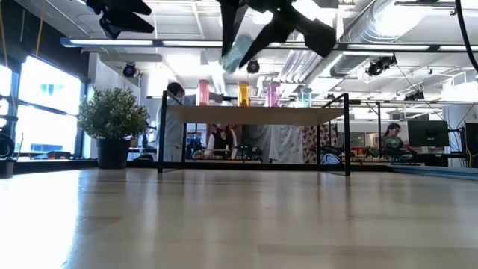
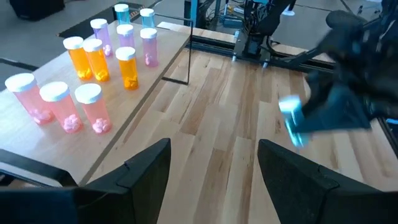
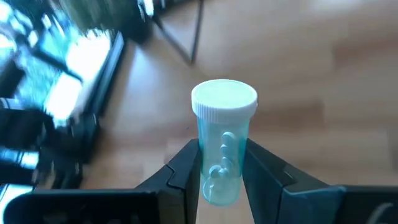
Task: Pick and place medicine bottles onto shelf by color
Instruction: Put the blue pill bottle on the shelf aligned with the other blue pill bottles
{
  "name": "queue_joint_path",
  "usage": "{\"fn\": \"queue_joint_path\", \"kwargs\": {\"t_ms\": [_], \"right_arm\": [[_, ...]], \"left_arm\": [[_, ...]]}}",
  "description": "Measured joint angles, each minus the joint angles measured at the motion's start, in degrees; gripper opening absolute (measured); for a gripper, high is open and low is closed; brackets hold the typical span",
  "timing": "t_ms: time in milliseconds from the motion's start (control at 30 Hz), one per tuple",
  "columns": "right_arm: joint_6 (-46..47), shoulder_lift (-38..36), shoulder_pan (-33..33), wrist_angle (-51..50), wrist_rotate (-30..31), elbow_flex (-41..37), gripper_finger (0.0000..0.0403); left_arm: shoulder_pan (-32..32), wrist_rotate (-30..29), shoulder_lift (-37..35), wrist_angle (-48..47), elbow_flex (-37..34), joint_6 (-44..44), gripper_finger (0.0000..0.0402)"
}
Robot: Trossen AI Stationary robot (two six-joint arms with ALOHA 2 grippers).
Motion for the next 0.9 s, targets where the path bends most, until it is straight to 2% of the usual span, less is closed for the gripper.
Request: {"fn": "queue_joint_path", "kwargs": {"t_ms": [133,300,333,433,700,900], "right_arm": [[2.9,-0.1,-0.7,-11.2,8.9,4.5,0.009],[12.5,-0.1,-0.6,-30.1,17.6,10.2,0.009],[12.4,-0.3,-0.7,-30.4,19.0,10.6,0.009],[3.5,-2.1,-1.5,-29.6,22.3,10.7,0.009],[-8.4,-7.5,-4.1,-30.2,28.0,10.1,0.009],[-18.3,-15.0,-5.6,-30.1,31.8,7.4,0.009]], "left_arm": [[0.0,0.0,0.0,0.0,0.0,1.8,0.0232],[0.0,0.0,0.0,0.0,0.0,2.4,0.0232],[0.0,0.0,0.0,0.0,0.0,2.4,0.0232],[0.0,0.0,0.0,0.1,0.0,2.4,0.0232],[0.0,-1.7,0.0,2.3,0.0,3.3,0.0232],[0.0,-4.6,0.0,5.2,0.0,5.8,0.0232]]}}
